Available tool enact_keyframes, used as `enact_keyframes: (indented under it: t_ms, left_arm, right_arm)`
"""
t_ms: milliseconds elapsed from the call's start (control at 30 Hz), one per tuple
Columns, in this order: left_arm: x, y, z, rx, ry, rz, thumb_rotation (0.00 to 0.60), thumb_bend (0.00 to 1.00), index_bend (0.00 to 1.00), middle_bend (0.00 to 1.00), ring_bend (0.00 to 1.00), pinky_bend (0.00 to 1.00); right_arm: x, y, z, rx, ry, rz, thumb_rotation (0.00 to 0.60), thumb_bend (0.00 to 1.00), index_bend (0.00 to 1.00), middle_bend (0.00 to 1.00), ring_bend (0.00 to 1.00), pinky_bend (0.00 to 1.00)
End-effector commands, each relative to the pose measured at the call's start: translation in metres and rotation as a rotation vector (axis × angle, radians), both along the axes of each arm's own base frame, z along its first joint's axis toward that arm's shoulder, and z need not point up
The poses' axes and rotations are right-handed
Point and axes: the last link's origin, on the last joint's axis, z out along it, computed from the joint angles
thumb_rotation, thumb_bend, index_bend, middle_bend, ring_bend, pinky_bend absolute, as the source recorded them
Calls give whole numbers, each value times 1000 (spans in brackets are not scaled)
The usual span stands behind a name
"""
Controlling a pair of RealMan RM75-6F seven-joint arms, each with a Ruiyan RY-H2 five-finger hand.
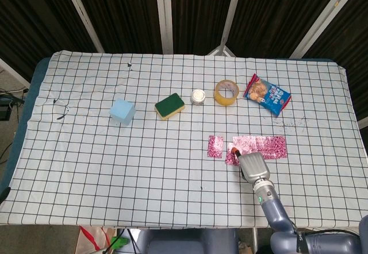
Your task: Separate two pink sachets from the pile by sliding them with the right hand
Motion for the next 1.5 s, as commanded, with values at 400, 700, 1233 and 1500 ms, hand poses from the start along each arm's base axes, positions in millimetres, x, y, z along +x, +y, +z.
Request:
enact_keyframes:
  t_ms: [400, 700, 1233, 1500]
  left_arm:
    - [0, 0, 0, -2, 0, -2, 600, 325, 162, 0, 0, 101]
    - [1, 0, 0, -1, -2, -6, 600, 325, 161, 0, 0, 101]
    - [1, 0, -1, -4, -4, -7, 600, 325, 162, 0, 0, 101]
    - [1, 0, 0, -3, -4, -7, 600, 325, 162, 0, 0, 101]
  right_arm:
    - [-8, 10, -7, 28, 9, -3, 600, 785, 162, 795, 733, 495]
    - [-6, 22, -11, 51, 2, 11, 600, 785, 162, 796, 733, 495]
    - [-4, 40, -6, 63, -11, 42, 600, 785, 165, 795, 732, 495]
    - [-1, 58, -3, 99, -5, 71, 600, 785, 179, 796, 733, 495]
